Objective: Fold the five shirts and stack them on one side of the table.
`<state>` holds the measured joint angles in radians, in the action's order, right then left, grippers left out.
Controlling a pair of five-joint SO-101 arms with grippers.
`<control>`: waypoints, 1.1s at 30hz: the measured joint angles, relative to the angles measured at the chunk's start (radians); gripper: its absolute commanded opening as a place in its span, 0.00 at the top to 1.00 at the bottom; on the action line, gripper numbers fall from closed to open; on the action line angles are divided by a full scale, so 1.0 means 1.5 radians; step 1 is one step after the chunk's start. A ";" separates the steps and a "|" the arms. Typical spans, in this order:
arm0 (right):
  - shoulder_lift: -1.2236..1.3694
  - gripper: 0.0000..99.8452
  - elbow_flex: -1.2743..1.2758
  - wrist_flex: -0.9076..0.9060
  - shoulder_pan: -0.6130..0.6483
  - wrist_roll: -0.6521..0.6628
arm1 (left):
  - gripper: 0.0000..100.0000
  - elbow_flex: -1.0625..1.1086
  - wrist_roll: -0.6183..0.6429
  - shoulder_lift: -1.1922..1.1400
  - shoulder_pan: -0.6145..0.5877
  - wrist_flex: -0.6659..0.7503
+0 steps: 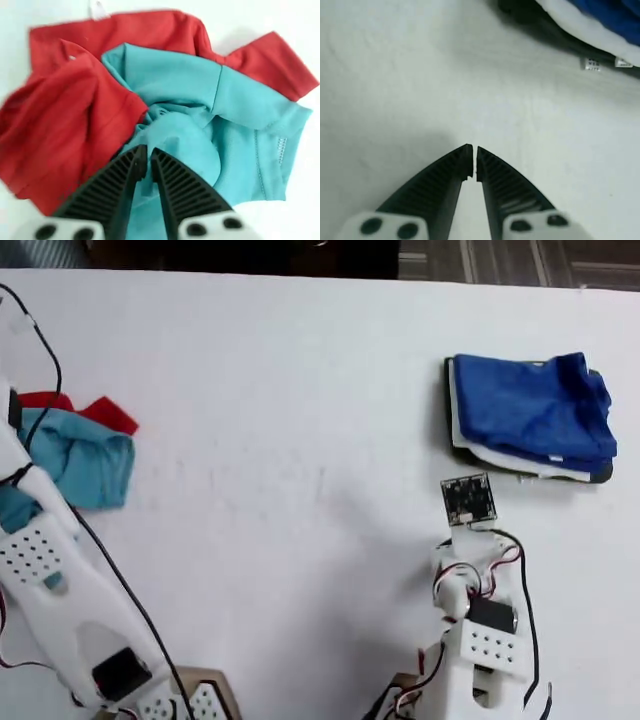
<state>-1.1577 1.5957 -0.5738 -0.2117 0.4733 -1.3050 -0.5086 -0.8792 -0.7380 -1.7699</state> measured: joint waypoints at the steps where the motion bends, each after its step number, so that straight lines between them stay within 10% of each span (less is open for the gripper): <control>1: 0.000 0.98 0.000 0.000 0.000 0.000 | 0.98 0.000 0.000 0.011 0.000 0.000; 11: 0.000 0.98 0.000 0.000 0.000 0.000 | 0.98 0.167 0.042 0.301 0.124 0.000; 24: 0.000 0.98 0.000 0.000 0.000 0.000 | 0.98 0.376 0.065 0.789 0.682 0.000; 33: 0.000 0.98 0.000 0.000 0.000 0.000 | 0.97 0.391 0.066 0.798 0.720 0.000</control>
<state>-1.1577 1.5957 -0.5738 -0.2117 0.4733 -0.7188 -0.4089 0.3176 0.3422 -1.7699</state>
